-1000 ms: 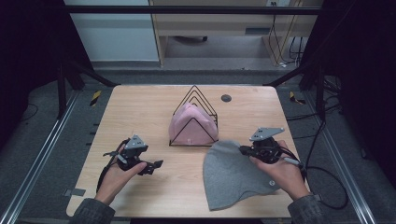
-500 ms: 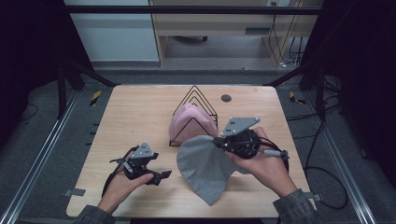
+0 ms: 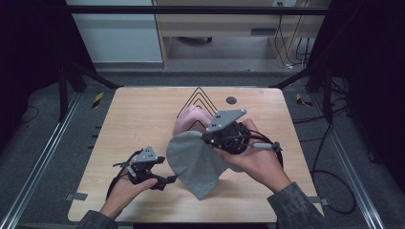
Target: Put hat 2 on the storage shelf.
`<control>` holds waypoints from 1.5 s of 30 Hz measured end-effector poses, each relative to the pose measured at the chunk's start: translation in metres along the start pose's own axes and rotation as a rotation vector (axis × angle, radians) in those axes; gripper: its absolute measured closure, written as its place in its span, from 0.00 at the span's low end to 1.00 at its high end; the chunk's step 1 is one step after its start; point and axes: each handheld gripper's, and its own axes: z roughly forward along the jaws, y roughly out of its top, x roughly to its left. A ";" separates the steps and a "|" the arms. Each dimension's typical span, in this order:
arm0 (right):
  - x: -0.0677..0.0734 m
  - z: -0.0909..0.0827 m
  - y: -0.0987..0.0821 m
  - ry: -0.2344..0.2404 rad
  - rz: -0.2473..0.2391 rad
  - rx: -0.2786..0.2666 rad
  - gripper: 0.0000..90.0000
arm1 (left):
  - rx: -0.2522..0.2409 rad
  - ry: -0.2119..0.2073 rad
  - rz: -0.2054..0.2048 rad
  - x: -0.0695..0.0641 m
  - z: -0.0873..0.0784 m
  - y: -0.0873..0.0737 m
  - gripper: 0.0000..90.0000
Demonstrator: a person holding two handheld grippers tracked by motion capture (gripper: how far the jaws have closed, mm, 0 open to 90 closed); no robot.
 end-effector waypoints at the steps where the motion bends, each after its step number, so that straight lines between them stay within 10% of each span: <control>1: 0.000 0.000 0.003 0.001 -0.004 -0.002 0.98 | -0.006 -0.009 -0.007 -0.001 0.001 0.000 0.13; 9: -0.003 0.001 0.015 -0.006 -0.010 -0.016 0.98 | -0.053 -0.066 -0.031 -0.005 0.002 0.009 0.43; 15: -0.013 0.000 0.010 -0.019 0.012 -0.017 0.98 | -0.032 -0.028 0.000 -0.004 -0.005 0.027 0.95; 30: -0.053 -0.014 -0.008 -0.062 0.131 -0.083 0.98 | 0.031 0.031 0.073 0.013 -0.044 0.109 0.96; 45: -0.094 -0.045 0.009 -0.117 0.190 -0.197 0.98 | -0.026 0.085 0.124 0.023 -0.077 0.190 0.96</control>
